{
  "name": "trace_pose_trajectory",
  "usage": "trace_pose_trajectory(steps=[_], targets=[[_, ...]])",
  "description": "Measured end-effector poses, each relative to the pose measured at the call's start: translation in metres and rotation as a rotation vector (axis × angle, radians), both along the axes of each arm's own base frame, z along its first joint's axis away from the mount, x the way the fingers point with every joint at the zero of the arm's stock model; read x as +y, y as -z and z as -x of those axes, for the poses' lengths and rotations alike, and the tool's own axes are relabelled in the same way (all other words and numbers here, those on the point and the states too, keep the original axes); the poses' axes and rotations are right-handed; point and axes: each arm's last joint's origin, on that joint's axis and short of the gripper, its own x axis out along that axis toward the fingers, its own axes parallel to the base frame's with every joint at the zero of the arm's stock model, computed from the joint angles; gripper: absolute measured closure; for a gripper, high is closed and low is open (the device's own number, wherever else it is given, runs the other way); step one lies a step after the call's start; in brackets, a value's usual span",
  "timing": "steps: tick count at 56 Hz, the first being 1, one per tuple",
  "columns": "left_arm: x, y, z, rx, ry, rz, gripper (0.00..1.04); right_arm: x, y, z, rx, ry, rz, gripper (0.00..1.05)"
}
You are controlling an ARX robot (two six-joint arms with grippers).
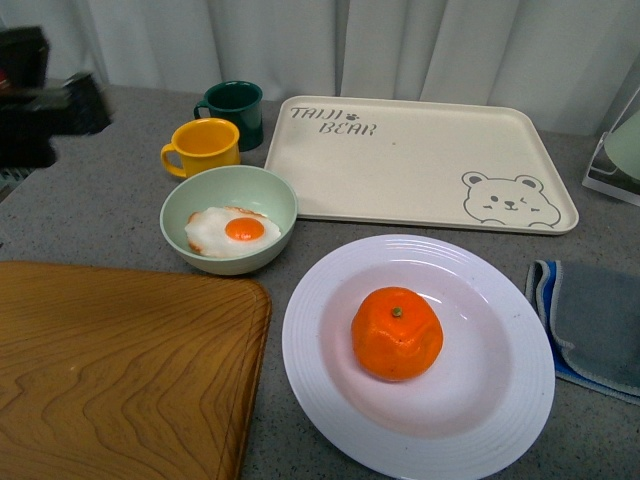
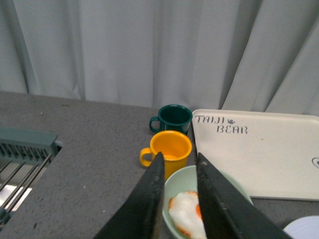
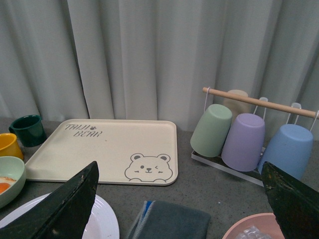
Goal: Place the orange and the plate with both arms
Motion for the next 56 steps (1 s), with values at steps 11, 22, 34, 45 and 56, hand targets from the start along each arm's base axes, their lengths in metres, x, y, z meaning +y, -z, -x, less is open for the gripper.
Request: trace_pose_trajectory(steps=[11,22,34,45,56], targets=[[0.029,-0.013,0.025,0.000,0.002,-0.009,1.01,0.000,0.000,0.000,0.000,0.000,0.000,0.09],[0.046,-0.012,0.045,0.002,-0.006,-0.010,1.01,0.000,0.000,0.000,0.000,0.000,0.000,0.09],[0.056,-0.013,0.060,0.000,-0.008,-0.009,1.01,0.000,0.000,0.000,0.000,0.000,0.000,0.09],[0.068,-0.018,0.070,-0.017,0.004,-0.008,1.01,0.000,0.000,0.000,0.000,0.000,0.000,0.09],[0.071,-0.022,0.079,-0.028,-0.010,-0.008,1.01,0.000,0.000,0.000,0.000,0.000,0.000,0.09]])
